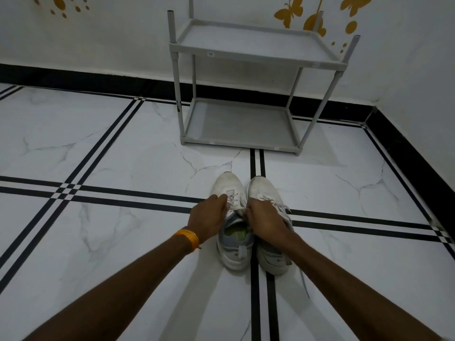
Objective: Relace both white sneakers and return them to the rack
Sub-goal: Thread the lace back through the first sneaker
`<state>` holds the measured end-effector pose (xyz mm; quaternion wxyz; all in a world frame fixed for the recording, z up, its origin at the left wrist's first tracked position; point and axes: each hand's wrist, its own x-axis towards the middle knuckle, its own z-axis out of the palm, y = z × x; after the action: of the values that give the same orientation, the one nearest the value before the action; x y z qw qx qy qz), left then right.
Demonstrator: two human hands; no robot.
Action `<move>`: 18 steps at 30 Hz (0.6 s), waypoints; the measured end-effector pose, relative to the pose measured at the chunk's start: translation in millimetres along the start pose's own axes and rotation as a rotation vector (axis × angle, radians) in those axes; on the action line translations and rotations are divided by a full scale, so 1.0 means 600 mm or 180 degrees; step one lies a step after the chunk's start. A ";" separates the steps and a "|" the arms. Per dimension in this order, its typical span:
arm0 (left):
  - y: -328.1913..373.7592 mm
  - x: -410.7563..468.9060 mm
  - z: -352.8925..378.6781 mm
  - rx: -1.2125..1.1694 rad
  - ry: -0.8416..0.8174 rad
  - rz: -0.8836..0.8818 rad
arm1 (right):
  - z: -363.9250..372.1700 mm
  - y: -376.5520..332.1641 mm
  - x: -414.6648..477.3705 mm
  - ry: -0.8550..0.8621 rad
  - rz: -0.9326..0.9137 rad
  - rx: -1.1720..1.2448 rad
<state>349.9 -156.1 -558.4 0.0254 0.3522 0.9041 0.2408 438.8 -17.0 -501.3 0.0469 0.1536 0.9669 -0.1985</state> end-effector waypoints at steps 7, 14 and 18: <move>0.004 0.006 0.010 -0.1044 0.0335 -0.1138 | 0.030 -0.024 -0.004 0.0107 0.0040 0.0652; -0.003 0.006 0.012 -0.1109 0.0735 -0.1335 | 0.042 -0.008 -0.018 0.0088 -0.0143 0.0552; -0.010 0.004 0.013 -0.1018 0.0799 -0.1238 | 0.045 -0.011 -0.025 0.0254 -0.0090 0.0657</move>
<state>346.1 -155.4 -567.7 0.0143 0.1310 0.9013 0.4127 451.5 -37.9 -521.5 -0.0105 0.1517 0.9445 -0.2913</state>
